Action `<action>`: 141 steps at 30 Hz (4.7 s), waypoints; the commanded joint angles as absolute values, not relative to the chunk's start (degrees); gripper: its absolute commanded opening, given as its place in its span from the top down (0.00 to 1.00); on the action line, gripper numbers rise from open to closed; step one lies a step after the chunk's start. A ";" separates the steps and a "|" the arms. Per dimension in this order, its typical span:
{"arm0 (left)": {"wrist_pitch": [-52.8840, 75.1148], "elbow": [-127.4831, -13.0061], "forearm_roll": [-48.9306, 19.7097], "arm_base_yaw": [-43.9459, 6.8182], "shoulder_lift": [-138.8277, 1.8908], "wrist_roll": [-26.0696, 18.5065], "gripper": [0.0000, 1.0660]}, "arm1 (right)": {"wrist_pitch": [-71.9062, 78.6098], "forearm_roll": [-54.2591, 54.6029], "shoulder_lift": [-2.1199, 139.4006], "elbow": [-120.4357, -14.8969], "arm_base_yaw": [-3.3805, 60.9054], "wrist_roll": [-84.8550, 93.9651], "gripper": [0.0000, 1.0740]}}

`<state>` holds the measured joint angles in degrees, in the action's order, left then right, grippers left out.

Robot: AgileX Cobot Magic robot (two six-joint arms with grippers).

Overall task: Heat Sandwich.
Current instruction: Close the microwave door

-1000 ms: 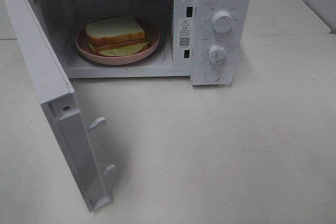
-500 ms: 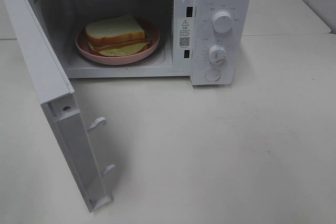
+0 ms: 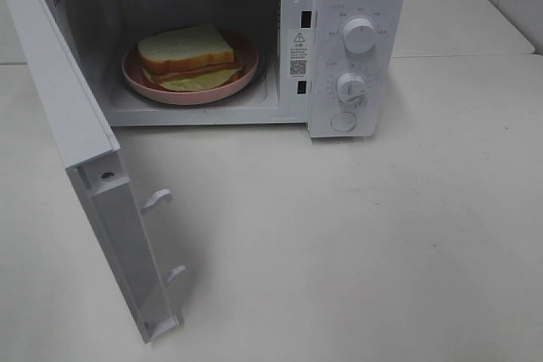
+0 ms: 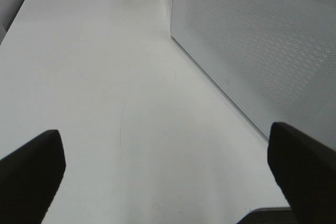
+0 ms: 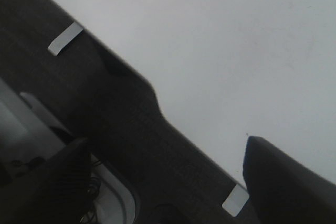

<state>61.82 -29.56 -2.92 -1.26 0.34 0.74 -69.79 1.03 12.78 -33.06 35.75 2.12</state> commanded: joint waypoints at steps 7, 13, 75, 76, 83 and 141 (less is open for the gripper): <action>61.25 -29.51 -2.92 -1.60 1.38 0.69 0.06 | -70.70 -1.15 2.92 -32.89 26.13 -1.83 0.29; 61.25 -29.51 -2.92 -1.60 1.38 0.69 0.06 | -68.41 -3.61 -1.83 -32.83 19.54 -2.92 0.29; 61.25 -29.51 -2.92 -1.60 0.74 0.69 0.06 | -56.95 -3.90 -1.78 -28.48 6.13 -2.86 0.30; 61.25 -29.51 -2.92 -1.60 0.74 0.69 0.06 | -56.95 -3.90 -1.78 -28.48 6.13 -2.86 0.30; 61.25 -29.51 -2.86 -1.60 0.74 0.74 0.06 | -56.95 -3.90 -1.78 -28.48 6.13 -2.86 0.30; -15.87 -25.21 4.41 -1.60 -62.51 0.69 1.00 | -56.95 -3.90 -1.78 -28.48 6.13 -2.86 0.30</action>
